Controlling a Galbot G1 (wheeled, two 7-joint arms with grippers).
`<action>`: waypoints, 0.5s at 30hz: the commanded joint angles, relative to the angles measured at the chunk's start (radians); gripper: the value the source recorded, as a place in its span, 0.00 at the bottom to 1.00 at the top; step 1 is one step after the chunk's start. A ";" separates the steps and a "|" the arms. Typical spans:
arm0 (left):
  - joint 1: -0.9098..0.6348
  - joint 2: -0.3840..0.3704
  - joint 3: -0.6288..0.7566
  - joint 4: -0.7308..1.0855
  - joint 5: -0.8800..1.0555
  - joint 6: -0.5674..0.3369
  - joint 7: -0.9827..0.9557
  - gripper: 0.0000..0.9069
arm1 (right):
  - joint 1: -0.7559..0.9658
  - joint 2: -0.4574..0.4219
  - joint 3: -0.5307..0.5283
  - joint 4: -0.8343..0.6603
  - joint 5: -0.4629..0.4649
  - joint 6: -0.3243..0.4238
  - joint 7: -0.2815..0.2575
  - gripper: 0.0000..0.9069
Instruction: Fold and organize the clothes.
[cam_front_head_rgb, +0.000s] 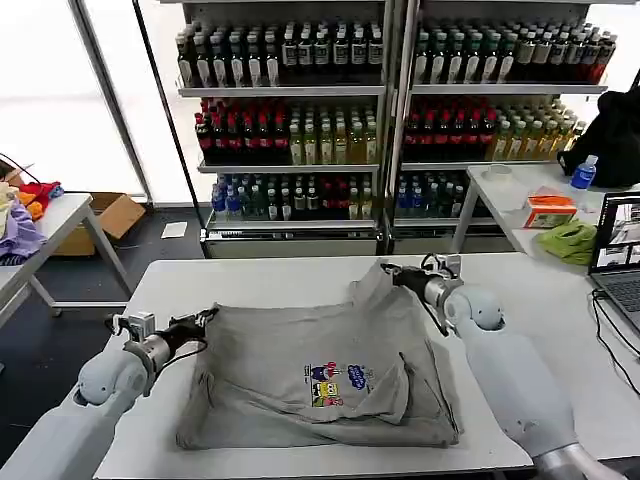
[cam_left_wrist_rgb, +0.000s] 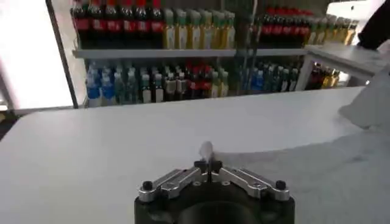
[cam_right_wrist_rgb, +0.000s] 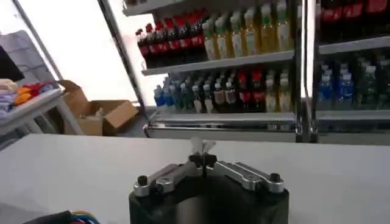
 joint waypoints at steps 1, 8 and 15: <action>0.187 0.039 -0.135 -0.231 -0.003 -0.002 -0.004 0.01 | -0.225 -0.069 0.099 0.286 0.044 -0.001 0.008 0.00; 0.291 0.065 -0.177 -0.307 0.018 0.010 -0.008 0.01 | -0.446 -0.117 0.236 0.441 0.050 -0.001 0.006 0.00; 0.410 0.083 -0.248 -0.374 0.027 0.053 0.002 0.01 | -0.608 -0.128 0.328 0.535 0.037 -0.001 0.003 0.00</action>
